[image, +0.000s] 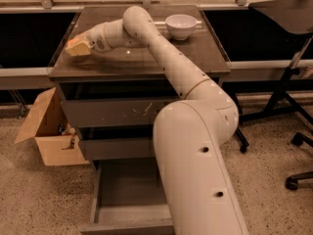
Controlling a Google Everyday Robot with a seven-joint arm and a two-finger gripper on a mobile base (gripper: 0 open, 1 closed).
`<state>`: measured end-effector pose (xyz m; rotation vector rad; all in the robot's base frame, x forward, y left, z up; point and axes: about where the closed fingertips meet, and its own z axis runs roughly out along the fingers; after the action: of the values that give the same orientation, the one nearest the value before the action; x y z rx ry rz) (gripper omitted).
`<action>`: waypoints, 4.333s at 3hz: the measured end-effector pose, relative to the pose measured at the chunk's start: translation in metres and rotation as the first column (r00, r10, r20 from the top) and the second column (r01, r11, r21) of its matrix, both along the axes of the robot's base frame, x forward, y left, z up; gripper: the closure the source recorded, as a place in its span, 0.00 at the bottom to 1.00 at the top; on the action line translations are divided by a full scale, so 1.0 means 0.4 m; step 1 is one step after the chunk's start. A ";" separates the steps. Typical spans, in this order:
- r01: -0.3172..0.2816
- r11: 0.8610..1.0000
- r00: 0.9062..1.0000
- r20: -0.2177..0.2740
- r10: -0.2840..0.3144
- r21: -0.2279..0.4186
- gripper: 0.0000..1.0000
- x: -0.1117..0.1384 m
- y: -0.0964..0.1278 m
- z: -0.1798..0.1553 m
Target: Place orange into bottom drawer
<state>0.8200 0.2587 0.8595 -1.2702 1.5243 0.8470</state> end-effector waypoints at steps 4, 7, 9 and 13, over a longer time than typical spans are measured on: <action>-0.187 0.982 0.981 0.065 0.185 0.037 1.00 -0.179 -0.037 0.109; -0.228 0.973 0.971 0.085 0.226 0.025 1.00 -0.499 -0.169 0.084; -0.137 0.980 0.989 0.073 0.127 0.147 1.00 -0.599 -0.224 -0.034; -0.078 0.996 0.979 -0.188 0.083 0.036 1.00 -0.691 -0.338 -0.390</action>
Offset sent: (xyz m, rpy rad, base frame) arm -0.0976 -0.0367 0.0718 0.0641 -0.1066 0.2278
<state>0.5438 0.1234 0.7033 -1.2667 1.6116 1.0642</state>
